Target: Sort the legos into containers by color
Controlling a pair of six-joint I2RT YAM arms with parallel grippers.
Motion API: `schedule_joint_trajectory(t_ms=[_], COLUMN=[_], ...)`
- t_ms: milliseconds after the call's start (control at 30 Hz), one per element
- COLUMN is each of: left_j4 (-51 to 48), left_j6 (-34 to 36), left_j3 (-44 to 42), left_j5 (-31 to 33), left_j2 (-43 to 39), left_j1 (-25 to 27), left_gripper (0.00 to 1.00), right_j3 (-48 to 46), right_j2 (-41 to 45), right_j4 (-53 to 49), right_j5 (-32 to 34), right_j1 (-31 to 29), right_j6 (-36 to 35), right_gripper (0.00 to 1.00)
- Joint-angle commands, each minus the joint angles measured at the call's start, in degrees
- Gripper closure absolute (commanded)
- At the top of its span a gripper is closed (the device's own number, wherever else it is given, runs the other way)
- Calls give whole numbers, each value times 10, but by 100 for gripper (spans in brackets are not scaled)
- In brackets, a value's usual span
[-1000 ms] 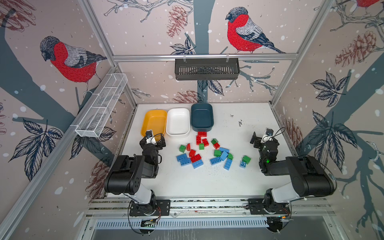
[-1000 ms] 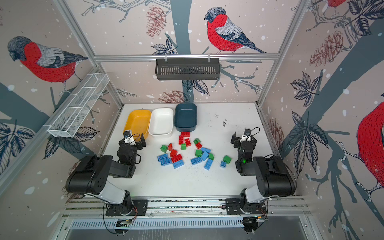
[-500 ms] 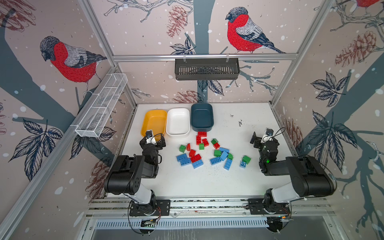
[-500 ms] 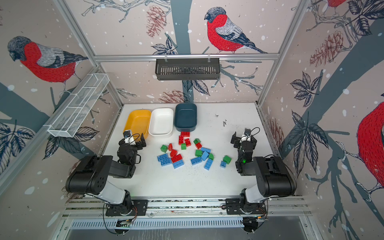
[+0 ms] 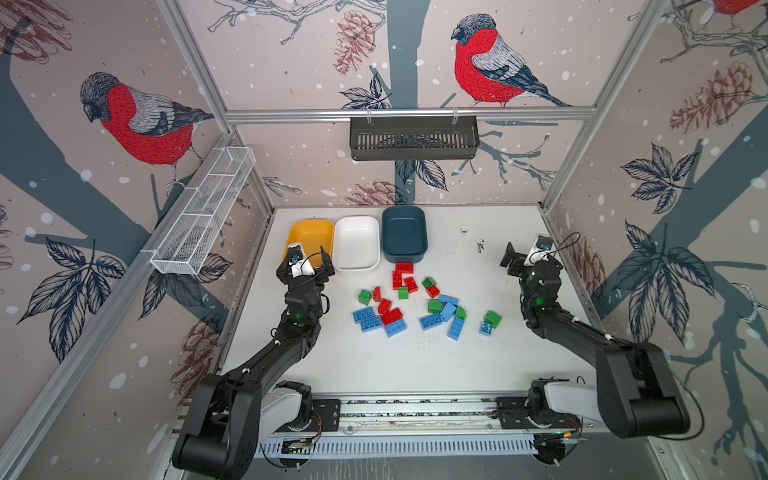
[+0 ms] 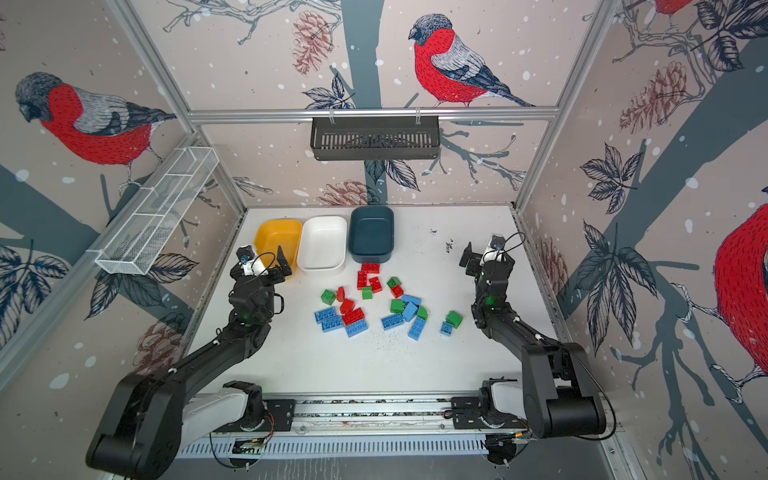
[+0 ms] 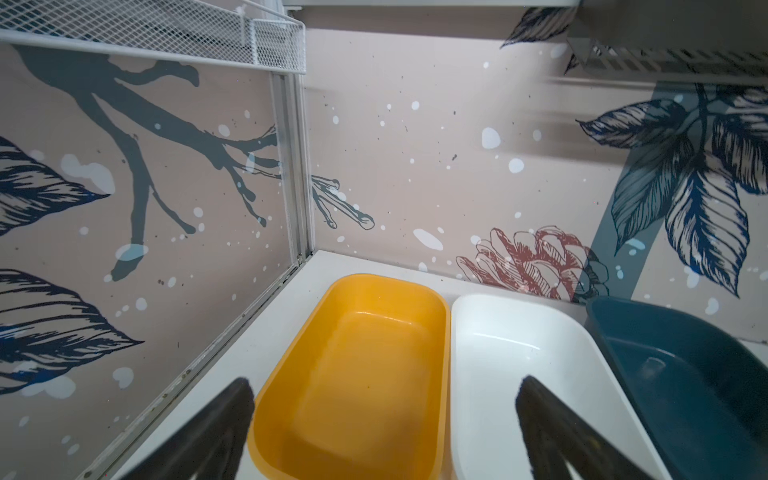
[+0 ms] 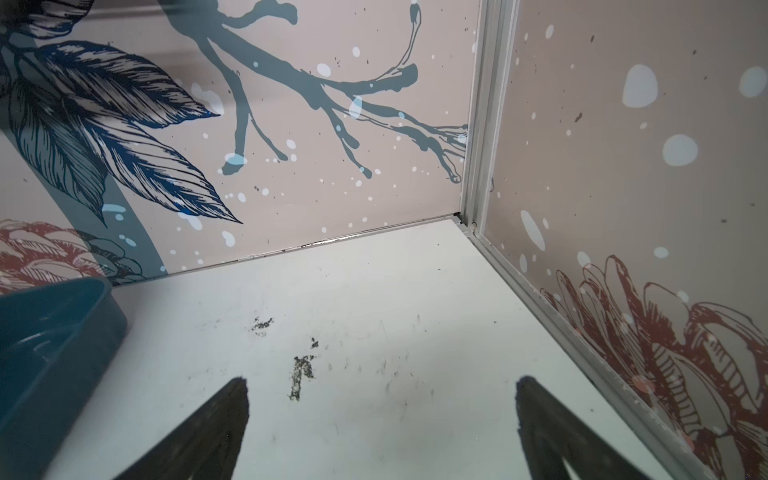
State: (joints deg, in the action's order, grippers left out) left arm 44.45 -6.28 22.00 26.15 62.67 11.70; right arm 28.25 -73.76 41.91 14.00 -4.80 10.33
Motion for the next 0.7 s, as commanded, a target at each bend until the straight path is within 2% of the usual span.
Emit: schedule_joint_trajectory(t_ms=[0, 167, 267, 500, 667], left_j4=[-171, -368, -430, -492, -542], left_j6=[-103, -149, -148, -143, -127], left_j3=[37, 160, 221, 319, 393], left_j5=[34, -4, -73, -204, -234], left_j2=[-35, -13, 36, 155, 240], left_j1=[1, -2, -17, -64, -68], left_gripper=[1, 2, 2, 2, 3], right_j3=[64, 118, 147, 214, 281], right_j2=[-14, -38, -61, -137, -204], right_j4=[-177, -201, -197, -194, -232], right_j5=[-57, -121, -150, -183, -177], right_j1=[-12, -72, -106, -170, -196], right_j6=[84, 136, 179, 218, 221], right_gripper=[1, 1, 0, 1, 1])
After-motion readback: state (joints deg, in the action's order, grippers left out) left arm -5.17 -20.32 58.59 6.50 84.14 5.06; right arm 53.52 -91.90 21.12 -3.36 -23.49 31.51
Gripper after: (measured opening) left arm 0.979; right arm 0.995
